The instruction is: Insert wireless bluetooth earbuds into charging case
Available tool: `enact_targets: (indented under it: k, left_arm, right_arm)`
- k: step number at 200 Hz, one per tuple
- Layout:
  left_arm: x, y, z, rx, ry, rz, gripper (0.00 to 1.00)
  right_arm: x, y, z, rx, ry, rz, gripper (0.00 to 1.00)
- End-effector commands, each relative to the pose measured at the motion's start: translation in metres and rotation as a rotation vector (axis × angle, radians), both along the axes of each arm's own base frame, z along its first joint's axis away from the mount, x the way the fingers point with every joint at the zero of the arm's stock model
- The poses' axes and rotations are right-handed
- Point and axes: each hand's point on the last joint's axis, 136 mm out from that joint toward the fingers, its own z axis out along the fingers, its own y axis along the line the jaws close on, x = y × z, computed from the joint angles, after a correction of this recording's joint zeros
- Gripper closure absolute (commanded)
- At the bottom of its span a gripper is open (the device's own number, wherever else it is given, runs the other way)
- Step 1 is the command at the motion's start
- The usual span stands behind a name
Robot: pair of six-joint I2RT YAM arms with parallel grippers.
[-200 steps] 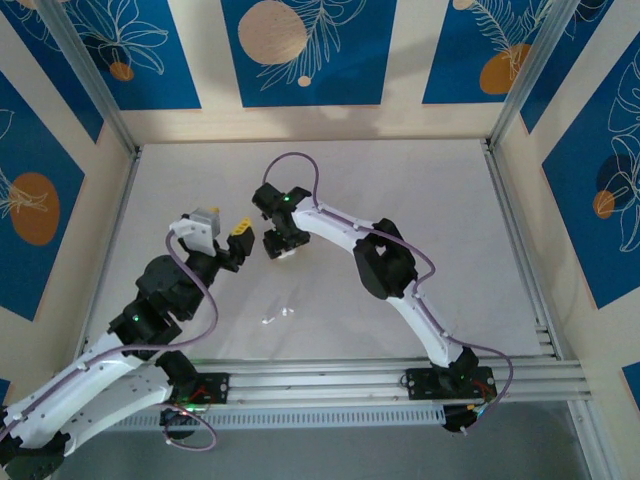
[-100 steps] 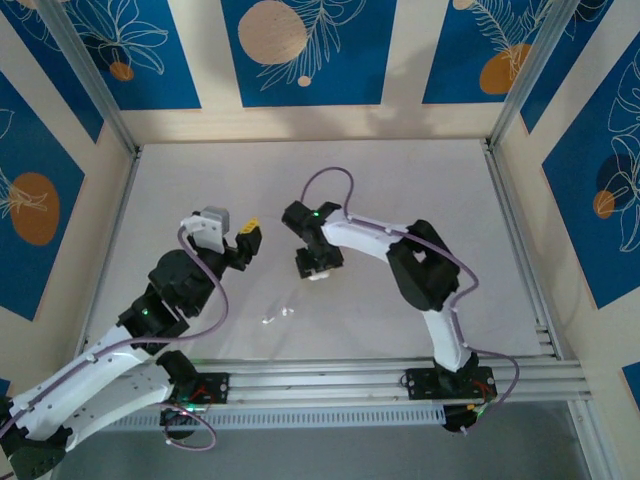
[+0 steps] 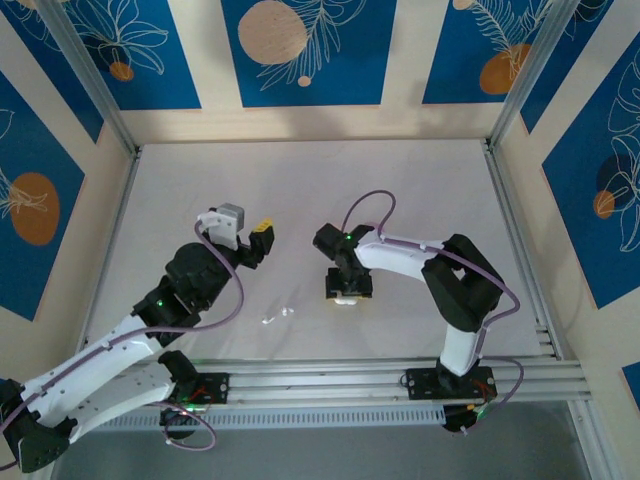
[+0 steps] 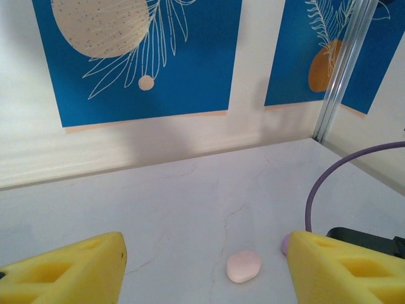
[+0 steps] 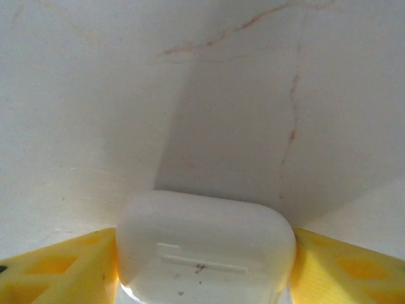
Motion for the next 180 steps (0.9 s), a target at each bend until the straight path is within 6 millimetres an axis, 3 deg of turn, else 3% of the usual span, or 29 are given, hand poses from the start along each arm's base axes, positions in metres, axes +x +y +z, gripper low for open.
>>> enact_targets:
  k: [1, 33, 65, 89, 110, 125, 145, 180]
  left_arm:
    - [-0.001, 0.002, 0.012, -0.047, -0.027, -0.003, 0.33]
    - [0.000, 0.003, 0.011, -0.044, -0.026, 0.005, 0.33]
    - [0.002, 0.000, 0.010, -0.040, -0.025, -0.001, 0.33]
    - [0.002, -0.002, 0.010, -0.036, -0.020, -0.005, 0.33]
    - [0.003, -0.002, 0.009, -0.037, -0.020, -0.002, 0.33]
    - [0.004, -0.004, 0.008, -0.036, -0.020, -0.004, 0.33]
    - [0.005, -0.007, 0.008, -0.034, -0.015, -0.013, 0.33]
    - [0.006, -0.010, 0.010, -0.030, -0.013, -0.022, 0.33]
  right_arm:
    - [-0.014, 0.009, 0.005, 0.091, 0.060, -0.038, 0.30]
    - [-0.026, 0.014, 0.015, 0.163, 0.092, -0.051, 0.25]
    - [-0.032, 0.031, 0.036, 0.303, 0.084, 0.010, 0.25]
    - [-0.033, 0.018, 0.048, 0.282, 0.061, 0.032, 0.25]
    - [-0.022, 0.001, 0.053, 0.224, -0.055, 0.106, 0.25]
    - [-0.010, -0.007, 0.052, 0.182, -0.152, 0.192, 0.25]
    - [-0.002, 0.003, 0.045, 0.218, -0.233, 0.398, 0.22]
    - [0.006, 0.006, 0.027, 0.188, -0.176, 0.488, 0.19]
